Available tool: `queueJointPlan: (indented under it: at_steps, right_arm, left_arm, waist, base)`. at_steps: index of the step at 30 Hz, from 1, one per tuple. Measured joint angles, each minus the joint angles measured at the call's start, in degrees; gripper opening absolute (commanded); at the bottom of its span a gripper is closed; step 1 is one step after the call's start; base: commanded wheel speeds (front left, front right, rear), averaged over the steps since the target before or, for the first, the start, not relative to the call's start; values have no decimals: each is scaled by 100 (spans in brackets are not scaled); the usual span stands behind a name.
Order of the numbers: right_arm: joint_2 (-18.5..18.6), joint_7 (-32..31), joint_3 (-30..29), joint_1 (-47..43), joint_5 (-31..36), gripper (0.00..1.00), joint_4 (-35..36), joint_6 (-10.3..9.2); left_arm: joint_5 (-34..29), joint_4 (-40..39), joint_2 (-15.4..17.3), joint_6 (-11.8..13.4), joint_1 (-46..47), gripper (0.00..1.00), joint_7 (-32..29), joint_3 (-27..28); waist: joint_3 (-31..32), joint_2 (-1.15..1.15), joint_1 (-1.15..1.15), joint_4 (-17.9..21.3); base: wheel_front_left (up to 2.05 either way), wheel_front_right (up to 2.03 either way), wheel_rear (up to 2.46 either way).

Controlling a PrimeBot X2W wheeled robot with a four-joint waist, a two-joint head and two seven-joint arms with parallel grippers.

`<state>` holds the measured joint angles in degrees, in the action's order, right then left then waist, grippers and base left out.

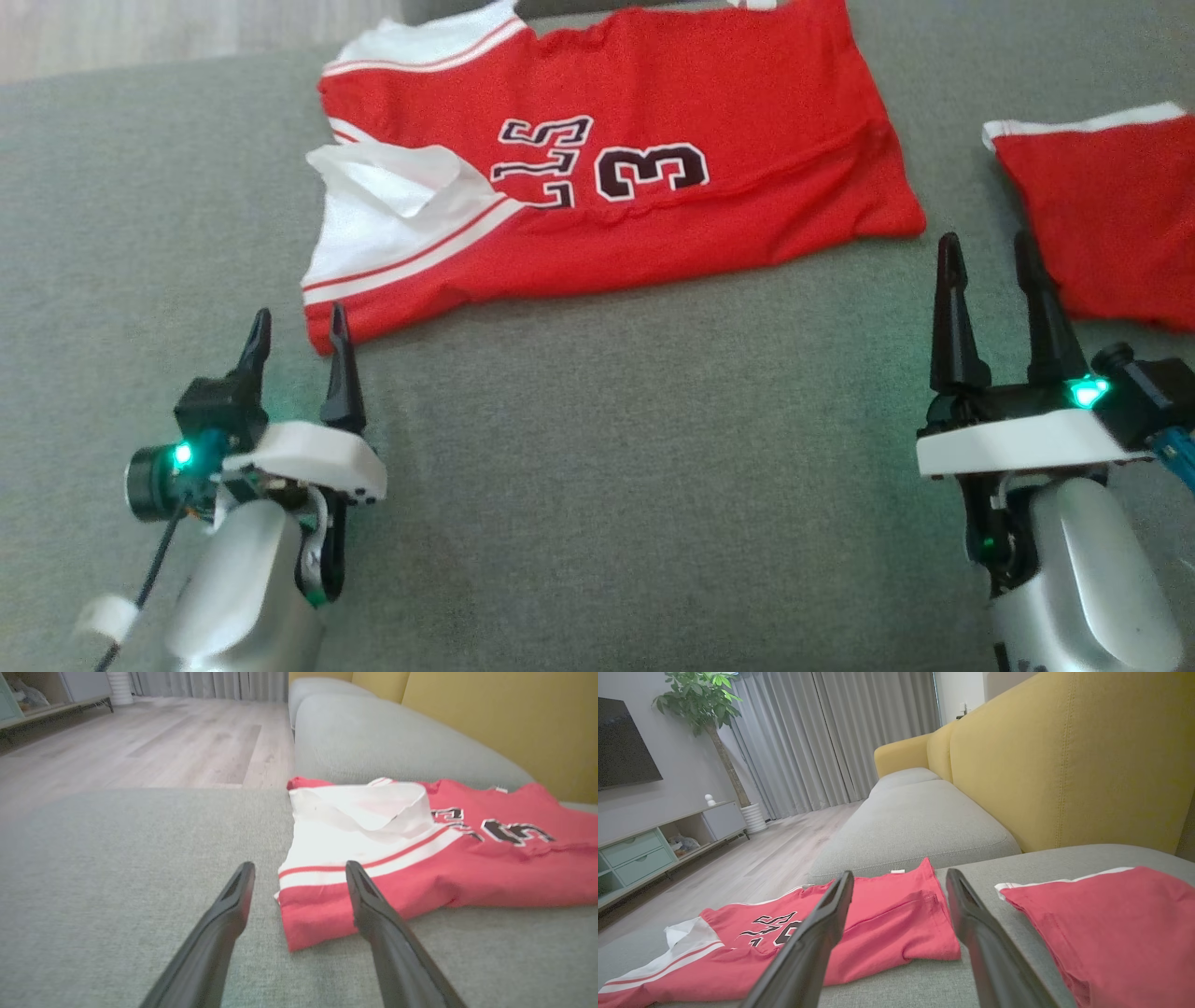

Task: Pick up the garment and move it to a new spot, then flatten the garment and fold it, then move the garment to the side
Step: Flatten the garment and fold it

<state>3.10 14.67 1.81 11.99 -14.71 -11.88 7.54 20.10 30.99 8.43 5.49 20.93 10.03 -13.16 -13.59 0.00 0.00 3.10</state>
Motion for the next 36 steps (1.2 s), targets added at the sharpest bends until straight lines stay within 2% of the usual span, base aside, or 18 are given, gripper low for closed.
queueJointPlan:
  at_steps: [4, 6, 13, 14, 15, 16, 22, 25, 27, 31, 32, 36]
  right_arm:
    - [-1, 0, 51, 48, -67, 100, 30, 0]
    - [0, 0, 75, 50, -87, 100, 30, 0]
    - [-1, 0, 168, 70, -145, 100, 27, 0]
    - [-1, 0, 167, 70, -145, 100, 21, 0]
    - [-1, 0, 167, 70, -145, 100, 16, 0]
    - [-1, 0, 164, 70, -145, 100, 5, 0]
    - [-4, -16, 67, 260, 158, 100, -632, 0]
    - [-3, -321, -115, 606, 276, 100, -1090, 0]
    - [-2, -647, -156, 960, -18, 100, -1457, 0]
    - [-4, -964, -250, 1497, 232, 100, -1982, 0]
    - [-3, -1084, -468, 1812, 433, 100, -2312, 0]
    - [4, -1246, -833, 2201, 823, 100, -2869, 0]
  left_arm:
    - [-1, 625, 33, 10, 365, 100, -203, -12]
    - [-44, 932, 73, 123, 520, 100, -354, -19]
    - [-101, 1373, 177, 158, 1020, 100, -646, -68]
    - [-101, 1412, 179, 151, 1066, 90, -731, -94]
    - [-101, 1428, 186, 110, 1091, 17, -791, -131]
    - [-101, 1435, 190, 55, 1103, 0, -812, -166]
    - [-100, 1370, 140, 33, 1071, 0, -532, -225]
    - [-101, 1101, 136, 33, 1039, 0, -123, -234]
    - [-104, 851, 124, -68, 1064, 0, 99, -275]
    - [-179, 546, 108, -157, 1091, 0, 261, -349]
    - [-203, 391, 93, -179, 1102, 0, 287, -371]
    - [-244, 258, 68, -179, 1134, 0, 316, -441]
  waist:
    - [-198, 0, 1, 116]
    - [-286, 0, 1, 170]
    - [-445, 0, 0, 303]
    - [-441, 0, 0, 306]
    - [-433, 0, 0, 306]
    - [-422, 0, 0, 302]
    - [-317, 0, 0, 213]
    - [-289, 0, 0, 131]
    - [-297, 0, 0, 63]
    - [-320, 0, 0, -29]
    - [-344, 0, 0, -84]
    - [-387, 0, 0, -169]
  base:
    - [0, 0, 0]
    - [0, 0, 0]
    - [0, 0, 0]
    - [0, 0, 0]
    - [0, 0, 0]
    - [0, 0, 0]
    - [0, 0, 0]
    - [0, 0, 0]
    - [0, 0, 0]
    - [0, 0, 0]
    - [0, 0, 0]
    - [0, 0, 0]
